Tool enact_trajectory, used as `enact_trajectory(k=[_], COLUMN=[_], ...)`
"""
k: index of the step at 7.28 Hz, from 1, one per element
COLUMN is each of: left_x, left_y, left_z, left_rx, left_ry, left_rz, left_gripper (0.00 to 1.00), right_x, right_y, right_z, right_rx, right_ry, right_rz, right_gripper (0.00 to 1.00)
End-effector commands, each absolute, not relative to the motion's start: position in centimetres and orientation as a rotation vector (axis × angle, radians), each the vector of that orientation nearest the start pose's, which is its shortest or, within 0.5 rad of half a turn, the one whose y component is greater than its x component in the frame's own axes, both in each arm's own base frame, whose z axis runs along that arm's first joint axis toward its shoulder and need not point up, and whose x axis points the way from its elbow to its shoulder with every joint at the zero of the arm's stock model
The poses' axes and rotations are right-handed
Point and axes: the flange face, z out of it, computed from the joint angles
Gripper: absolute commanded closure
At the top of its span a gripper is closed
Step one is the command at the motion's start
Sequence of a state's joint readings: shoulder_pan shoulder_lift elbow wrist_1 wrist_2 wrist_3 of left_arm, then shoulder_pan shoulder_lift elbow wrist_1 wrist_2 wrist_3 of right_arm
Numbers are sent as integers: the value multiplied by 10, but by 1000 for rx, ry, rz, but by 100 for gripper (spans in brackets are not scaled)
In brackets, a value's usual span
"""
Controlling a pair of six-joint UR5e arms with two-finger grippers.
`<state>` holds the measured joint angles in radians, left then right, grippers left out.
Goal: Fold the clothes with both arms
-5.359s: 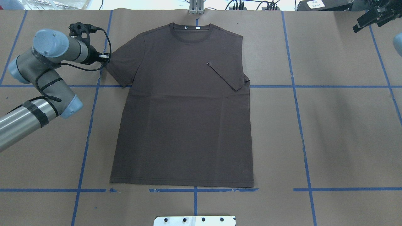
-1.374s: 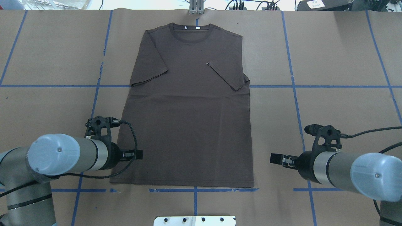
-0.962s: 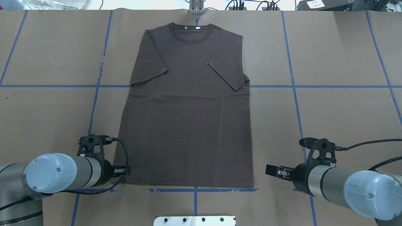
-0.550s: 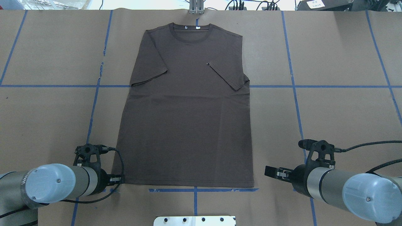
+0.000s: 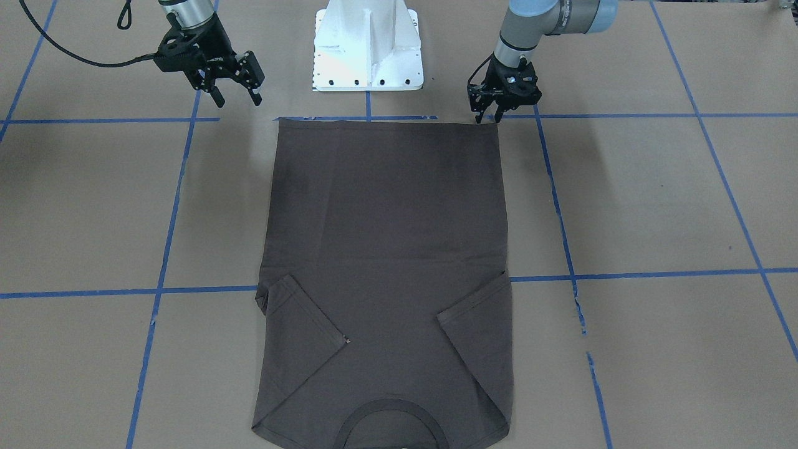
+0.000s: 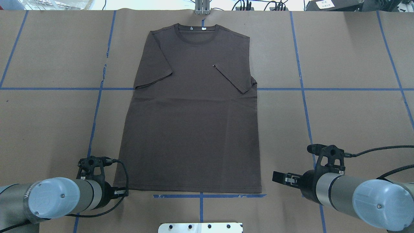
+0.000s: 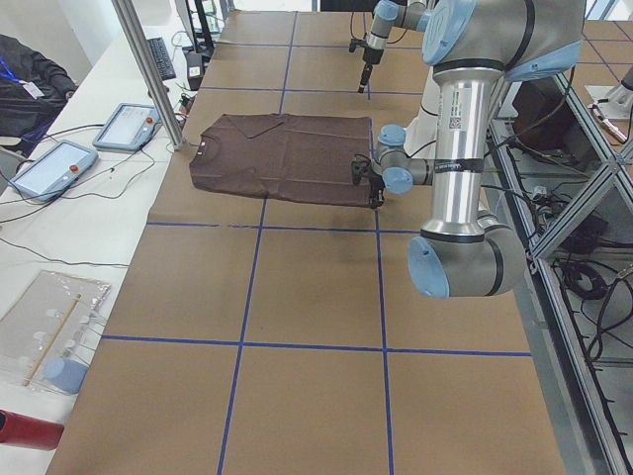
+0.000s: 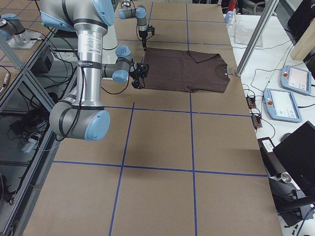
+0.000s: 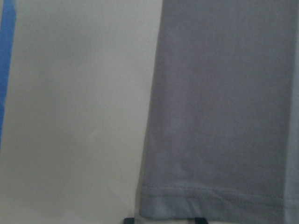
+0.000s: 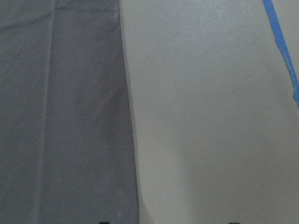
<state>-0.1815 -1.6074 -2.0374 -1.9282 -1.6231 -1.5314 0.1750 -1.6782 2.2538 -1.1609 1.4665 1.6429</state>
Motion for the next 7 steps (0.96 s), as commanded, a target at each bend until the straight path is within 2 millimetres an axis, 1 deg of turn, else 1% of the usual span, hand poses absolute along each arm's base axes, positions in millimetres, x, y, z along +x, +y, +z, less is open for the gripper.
enact_trajectory(k=[1, 2, 3, 4, 5, 6, 7], left_x=[467, 465, 462, 455, 448, 448, 451], left_y=[-217, -217, -218, -217, -215, -215, -214], left_z=[386, 386, 381, 386, 386, 389, 386], left_rx=[48, 47, 50, 48, 46, 45, 40], left_ry=[864, 863, 870, 860, 858, 854, 859], left_rz=[-113, -113, -110, -104, -102, -102, -97], left_gripper=[95, 67, 47, 39, 39, 39, 41], right_x=[-389, -389, -388, -388, -388, -388, -388], right_y=[-215, -215, -214, -214, -214, -214, -214], right_z=[341, 341, 340, 340, 340, 340, 340], right_rx=[147, 147, 147, 147, 147, 147, 147], right_ry=[-987, -987, -990, -990, -990, -990, -990], right_rz=[278, 278, 278, 278, 278, 278, 278], right_gripper=[11, 11, 11, 11, 11, 11, 11])
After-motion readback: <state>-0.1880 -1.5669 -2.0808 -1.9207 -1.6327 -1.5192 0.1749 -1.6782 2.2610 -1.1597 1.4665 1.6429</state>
